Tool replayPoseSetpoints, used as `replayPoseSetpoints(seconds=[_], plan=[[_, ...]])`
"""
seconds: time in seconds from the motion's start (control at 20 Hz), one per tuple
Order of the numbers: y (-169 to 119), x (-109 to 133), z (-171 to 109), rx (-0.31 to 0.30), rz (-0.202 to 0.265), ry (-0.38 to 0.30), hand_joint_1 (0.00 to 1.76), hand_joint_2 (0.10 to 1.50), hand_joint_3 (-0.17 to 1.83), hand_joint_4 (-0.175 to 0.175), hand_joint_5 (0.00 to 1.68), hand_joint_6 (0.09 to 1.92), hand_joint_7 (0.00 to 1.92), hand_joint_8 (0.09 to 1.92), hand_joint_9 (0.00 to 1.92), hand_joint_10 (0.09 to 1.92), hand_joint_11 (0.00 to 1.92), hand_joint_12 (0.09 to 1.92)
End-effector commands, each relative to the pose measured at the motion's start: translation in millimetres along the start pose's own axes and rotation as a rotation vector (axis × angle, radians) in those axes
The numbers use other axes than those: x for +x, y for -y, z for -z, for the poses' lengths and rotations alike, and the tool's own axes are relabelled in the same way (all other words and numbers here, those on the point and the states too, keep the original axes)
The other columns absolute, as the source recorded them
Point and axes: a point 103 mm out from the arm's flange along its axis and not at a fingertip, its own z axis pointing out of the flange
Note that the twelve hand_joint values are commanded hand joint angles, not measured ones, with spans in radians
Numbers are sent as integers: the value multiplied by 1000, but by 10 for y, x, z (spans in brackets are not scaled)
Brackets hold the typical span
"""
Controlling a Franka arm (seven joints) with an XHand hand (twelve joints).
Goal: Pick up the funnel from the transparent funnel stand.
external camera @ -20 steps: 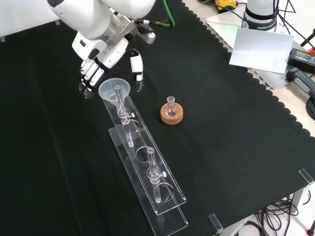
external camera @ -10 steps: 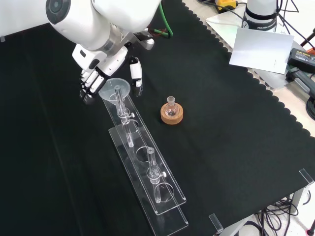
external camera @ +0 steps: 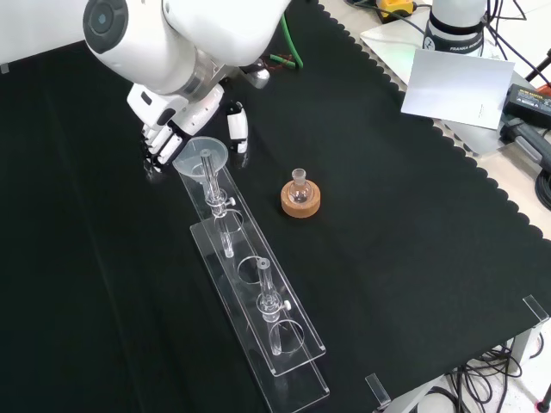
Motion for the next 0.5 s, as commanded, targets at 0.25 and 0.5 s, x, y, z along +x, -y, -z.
replayPoseSetpoints(seconds=[0.25,0.5], plan=[[22,-9,-5,-68,-38,50,657,711,276,-39,227,87,250,720,456,708,314,1501],[190,-21,135,-241,-92,98,699,769,365,-30,608,172,632,706,767,569,461,1399]])
